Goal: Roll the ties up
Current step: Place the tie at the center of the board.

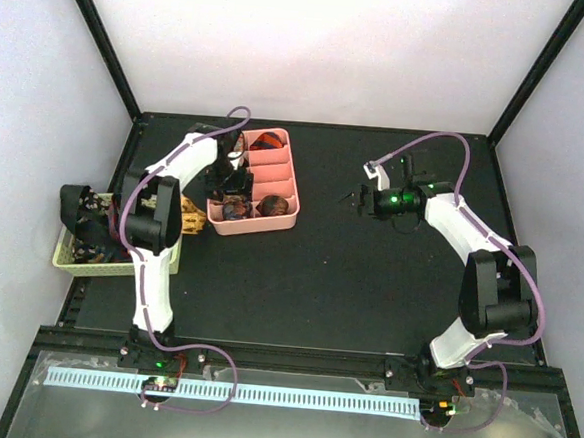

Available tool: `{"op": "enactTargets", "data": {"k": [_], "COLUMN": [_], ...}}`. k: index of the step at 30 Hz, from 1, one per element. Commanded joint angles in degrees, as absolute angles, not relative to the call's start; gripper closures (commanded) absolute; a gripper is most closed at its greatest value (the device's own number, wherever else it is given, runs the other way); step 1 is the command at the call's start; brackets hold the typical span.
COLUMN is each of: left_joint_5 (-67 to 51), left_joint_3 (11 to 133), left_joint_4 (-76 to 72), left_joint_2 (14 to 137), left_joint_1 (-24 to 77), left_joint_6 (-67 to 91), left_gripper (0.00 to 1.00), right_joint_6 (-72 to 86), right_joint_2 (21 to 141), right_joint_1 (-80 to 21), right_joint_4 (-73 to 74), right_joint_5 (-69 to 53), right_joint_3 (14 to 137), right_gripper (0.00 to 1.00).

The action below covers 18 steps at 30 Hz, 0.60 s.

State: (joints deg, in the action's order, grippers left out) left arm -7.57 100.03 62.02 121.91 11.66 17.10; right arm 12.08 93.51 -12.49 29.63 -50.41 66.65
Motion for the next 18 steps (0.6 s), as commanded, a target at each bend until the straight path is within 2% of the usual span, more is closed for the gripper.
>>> {"op": "enactTargets", "data": {"k": [1, 3, 12, 18], "left_joint_5": [-6.03, -5.8, -7.24, -9.18], "left_joint_3": [100.36, 100.33, 101.37, 101.41], "left_joint_4": [61.86, 61.93, 62.99, 61.69], "left_joint_2": [118.09, 117.67, 113.04, 106.39], "left_joint_1": [11.61, 11.67, 11.78, 11.77], "left_joint_6": [16.5, 16.35, 15.28, 10.39], "left_gripper": [0.08, 0.02, 0.01, 0.01], "right_joint_6": [11.69, 11.73, 10.63, 4.39], "right_joint_2": [93.56, 93.38, 92.31, 92.46], "right_joint_1": [-12.29, -12.23, -12.27, -12.01], "right_joint_4": [29.37, 29.27, 29.54, 33.89], "right_joint_5": [-50.36, -50.32, -49.79, -48.2], "right_joint_3": [67.72, 67.63, 67.86, 73.02], "right_gripper": [0.0, 0.0, 0.0, 0.0]}}
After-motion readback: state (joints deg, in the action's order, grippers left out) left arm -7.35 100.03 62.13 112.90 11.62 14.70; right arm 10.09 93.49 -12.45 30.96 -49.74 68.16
